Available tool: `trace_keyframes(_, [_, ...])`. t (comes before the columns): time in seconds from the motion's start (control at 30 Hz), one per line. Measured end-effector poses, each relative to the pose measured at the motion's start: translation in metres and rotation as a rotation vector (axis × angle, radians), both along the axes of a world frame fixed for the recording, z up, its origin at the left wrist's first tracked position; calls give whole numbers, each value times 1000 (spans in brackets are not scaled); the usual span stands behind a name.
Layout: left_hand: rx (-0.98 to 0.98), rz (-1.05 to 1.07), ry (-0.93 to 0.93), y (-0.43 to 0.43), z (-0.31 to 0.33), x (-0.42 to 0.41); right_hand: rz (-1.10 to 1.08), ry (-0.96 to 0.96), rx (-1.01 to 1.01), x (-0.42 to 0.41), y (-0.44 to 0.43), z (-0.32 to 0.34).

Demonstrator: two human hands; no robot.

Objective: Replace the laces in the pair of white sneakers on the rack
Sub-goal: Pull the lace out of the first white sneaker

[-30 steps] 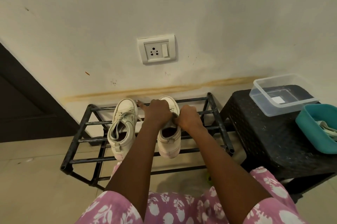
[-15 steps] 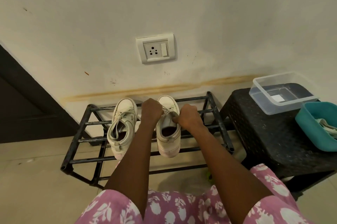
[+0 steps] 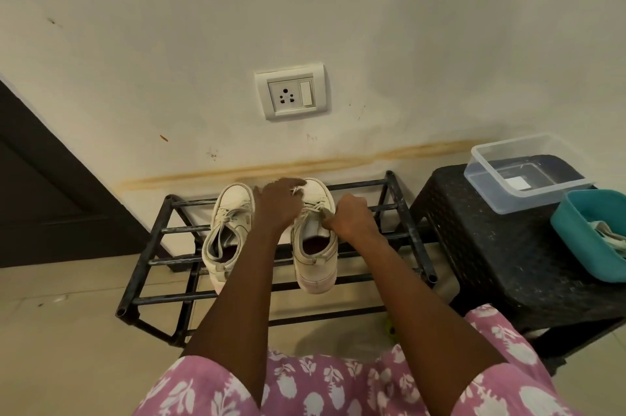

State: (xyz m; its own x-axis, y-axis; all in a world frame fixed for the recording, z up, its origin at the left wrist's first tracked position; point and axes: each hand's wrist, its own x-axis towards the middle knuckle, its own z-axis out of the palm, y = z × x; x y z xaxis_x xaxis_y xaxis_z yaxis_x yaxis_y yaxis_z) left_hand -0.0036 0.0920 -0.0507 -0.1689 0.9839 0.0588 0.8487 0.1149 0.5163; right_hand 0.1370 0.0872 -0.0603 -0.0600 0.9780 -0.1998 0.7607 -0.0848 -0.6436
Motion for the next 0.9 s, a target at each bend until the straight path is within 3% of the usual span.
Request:
trace_keyframes(0.07, [-124, -147, 174, 0, 2, 11, 6, -7, 10, -1, 0, 0])
trace_keyframes(0.13, [-182, -203, 207, -1, 1, 22, 2, -14, 7, -2, 1, 0])
trace_keyframes(0.33, [-175, -49, 211, -2, 3, 32, 3, -8, -1, -1, 2, -3])
trace_keyframes(0.7, [-99, -75, 29, -2, 0, 20, -8, 18, -4, 0, -1, -3])
trace_keyframes(0.9, [115, 138, -124, -2, 3, -1, -9, 51, 3, 1, -1, -2])
